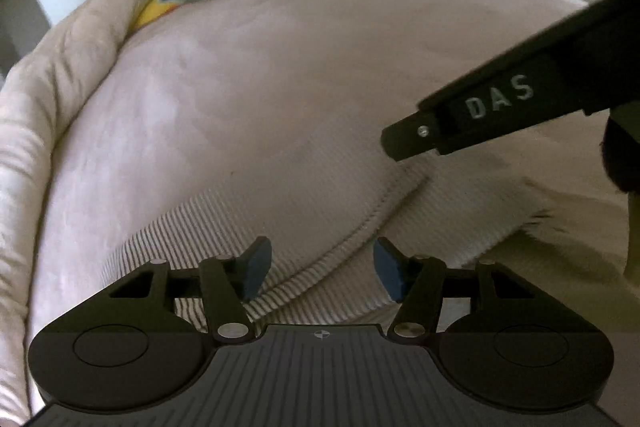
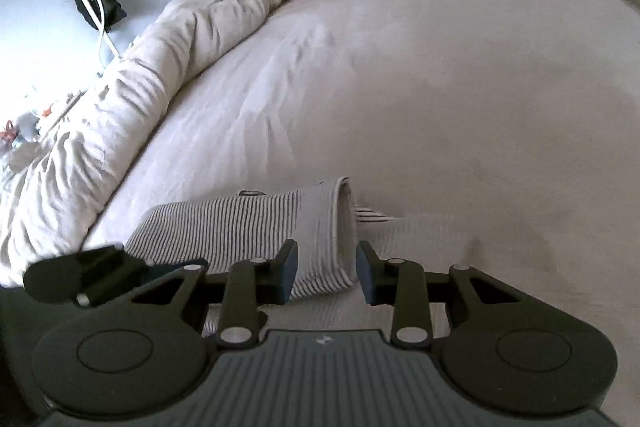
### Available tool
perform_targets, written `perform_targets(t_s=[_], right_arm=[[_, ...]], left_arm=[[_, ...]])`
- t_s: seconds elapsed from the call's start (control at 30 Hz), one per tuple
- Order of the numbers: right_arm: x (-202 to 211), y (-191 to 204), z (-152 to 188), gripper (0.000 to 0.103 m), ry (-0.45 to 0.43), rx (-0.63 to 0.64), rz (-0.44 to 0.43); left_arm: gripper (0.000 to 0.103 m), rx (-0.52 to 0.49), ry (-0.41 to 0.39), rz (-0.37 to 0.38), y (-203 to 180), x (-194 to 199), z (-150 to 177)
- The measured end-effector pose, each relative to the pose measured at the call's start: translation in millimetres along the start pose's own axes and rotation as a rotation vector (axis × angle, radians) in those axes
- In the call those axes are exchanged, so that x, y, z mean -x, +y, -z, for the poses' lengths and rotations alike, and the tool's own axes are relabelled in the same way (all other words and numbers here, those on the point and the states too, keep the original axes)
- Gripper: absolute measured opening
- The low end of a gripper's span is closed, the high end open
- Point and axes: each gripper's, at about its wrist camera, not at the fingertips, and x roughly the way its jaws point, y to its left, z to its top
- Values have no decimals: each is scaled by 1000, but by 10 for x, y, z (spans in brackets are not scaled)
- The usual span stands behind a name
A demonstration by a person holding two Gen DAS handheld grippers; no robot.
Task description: Fold clothes
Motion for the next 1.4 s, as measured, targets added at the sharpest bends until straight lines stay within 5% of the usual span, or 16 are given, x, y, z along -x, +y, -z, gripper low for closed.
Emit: perform_targets(t_s=[0.23,0.33,0.37,0.57,0.77,0.83,0.87,0.9,1.1,1.23,1.3,1.33,1.37,1.4], right_arm=[[-289,-19,58,31,35,-3,-33],[-195,9,50,9,10,3,-94],[-143,27,44,8,0,7,-116],[424,26,-28,7,-112,8,-135],[564,-284,198,7,-48,-3,19],[543,-374,288,8,-19,-38,44],[547,-384,321,8,-20,-39,52],[553,-371,334,10,-29,-30,57],[421,-241,239,15,-72,-21,40],[142,-155,105,49,-57,-16,4],[-13,-110,87,36,-36,-10,-18],[-70,-83,101,13,-28,-3,-29],[-56,-33,128,6,-31,17,-35],[-31,20,158,5,-36,39,-40]], left_arm=[[59,-82,-37,-29,-48,-54,178],[30,-120,-52,0,-100,-40,144],[15,-114,-59,12,-107,5,125],[5,-4,-200,168,-137,487,-51],[18,-42,-154,237,-372,432,47],[33,-10,-137,250,-313,421,106],[52,-3,-131,243,-280,386,105],[59,4,-125,236,-247,351,104],[59,48,-88,197,-50,140,101],[60,-41,-63,133,-221,-107,94],[64,-77,-59,106,-279,-202,116],[63,-80,-73,105,-270,-218,129],[52,-88,-86,105,-258,-208,140],[30,-101,-95,107,-250,-182,142]])
